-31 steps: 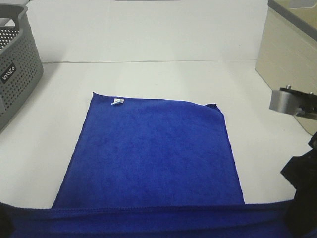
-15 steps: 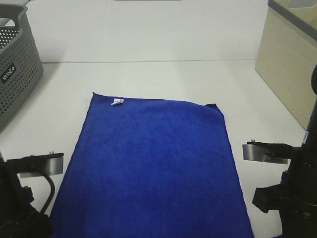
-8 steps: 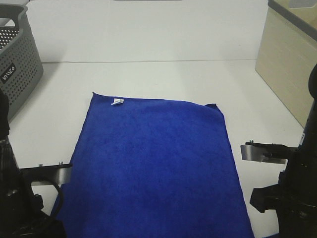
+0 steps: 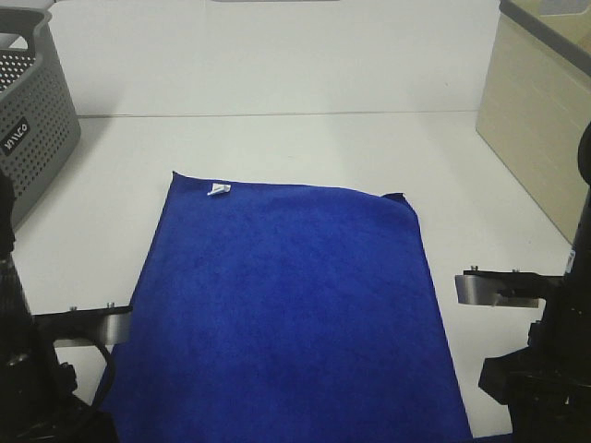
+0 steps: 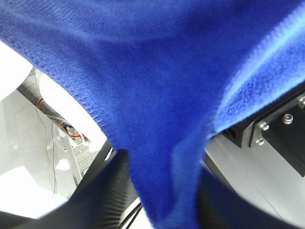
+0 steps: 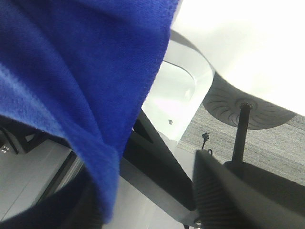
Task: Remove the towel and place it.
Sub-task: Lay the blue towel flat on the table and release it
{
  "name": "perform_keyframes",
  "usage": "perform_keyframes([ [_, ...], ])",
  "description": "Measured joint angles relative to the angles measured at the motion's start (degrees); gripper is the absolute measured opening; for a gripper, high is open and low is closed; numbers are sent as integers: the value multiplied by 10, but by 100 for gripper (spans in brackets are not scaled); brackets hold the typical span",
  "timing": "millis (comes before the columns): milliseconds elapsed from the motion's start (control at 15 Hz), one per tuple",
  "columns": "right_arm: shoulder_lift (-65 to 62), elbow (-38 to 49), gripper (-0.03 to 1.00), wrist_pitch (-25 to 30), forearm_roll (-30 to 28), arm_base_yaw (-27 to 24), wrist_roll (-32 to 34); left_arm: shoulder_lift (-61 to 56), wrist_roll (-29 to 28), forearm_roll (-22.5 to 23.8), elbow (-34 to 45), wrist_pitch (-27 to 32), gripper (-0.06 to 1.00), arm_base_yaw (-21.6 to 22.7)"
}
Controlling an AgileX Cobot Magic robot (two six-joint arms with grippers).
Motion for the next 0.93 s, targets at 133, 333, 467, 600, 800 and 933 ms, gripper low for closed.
perform_keyframes([
  [133,0,0,59,0,2,-1,0,-19,0,2,0,2,60,0],
  [333,-1,0,65,1,4,-1,1,-41,0,2,-7,10,70,0],
  [467,-1,0,72,10,4,-1,2,-58,0,2,-24,11,70,0],
  [600,-1,0,74,18,10,-1,17,-68,0,2,-45,14,70,0],
  [800,-2,0,75,39,19,-1,22,-70,0,2,-61,34,70,0],
  [933,-23,1,76,39,76,-1,-11,-70,0,2,-61,40,70,0],
])
